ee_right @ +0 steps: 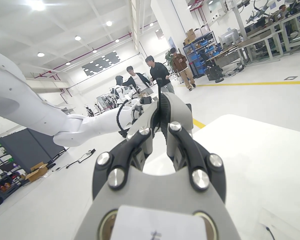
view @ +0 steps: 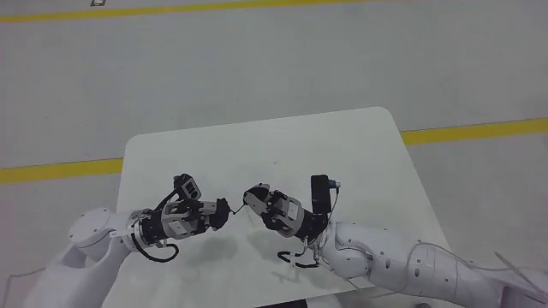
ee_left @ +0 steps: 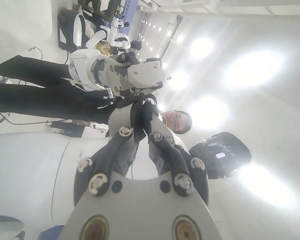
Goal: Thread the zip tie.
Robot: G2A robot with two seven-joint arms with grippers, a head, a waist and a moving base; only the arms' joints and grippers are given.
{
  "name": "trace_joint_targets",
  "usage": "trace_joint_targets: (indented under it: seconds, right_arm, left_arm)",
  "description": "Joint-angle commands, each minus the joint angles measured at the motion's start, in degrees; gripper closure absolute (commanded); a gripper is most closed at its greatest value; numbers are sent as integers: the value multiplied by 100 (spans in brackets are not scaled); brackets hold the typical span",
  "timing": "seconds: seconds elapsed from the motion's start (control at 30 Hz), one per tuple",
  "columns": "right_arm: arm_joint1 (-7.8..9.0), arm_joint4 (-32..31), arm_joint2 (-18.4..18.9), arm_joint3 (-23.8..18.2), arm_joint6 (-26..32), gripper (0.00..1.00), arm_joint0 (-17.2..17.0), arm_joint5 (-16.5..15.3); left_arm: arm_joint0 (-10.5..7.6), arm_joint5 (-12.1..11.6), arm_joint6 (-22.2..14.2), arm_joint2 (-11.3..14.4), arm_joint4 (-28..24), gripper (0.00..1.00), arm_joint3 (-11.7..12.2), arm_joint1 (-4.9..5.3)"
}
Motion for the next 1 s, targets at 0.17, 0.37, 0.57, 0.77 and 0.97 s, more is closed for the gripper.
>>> trace_joint_targets:
  seconds: [0.17, 0.37, 0.57, 0.77, 0.97]
  right_arm:
    - [15, -22, -76, 7, -62, 100, 61, 0]
    - [15, -22, -76, 7, -62, 100, 61, 0]
    - [-22, -136, 133, -46, -68, 100, -141, 0]
    - [-38, -330, 357, -85, -153, 100, -366, 0]
    - [-32, -433, 580, -110, -202, 100, -562, 0]
  left_arm:
    - [6, 34, 123, 68, 51, 100, -118, -6]
    - [17, 26, 198, 85, 2, 100, -118, -14]
    - [19, 29, 412, 164, -184, 100, -199, -40]
    - [28, 68, 461, 195, -287, 100, -243, -46]
    - [-18, 7, 264, 160, -359, 100, 69, -42]
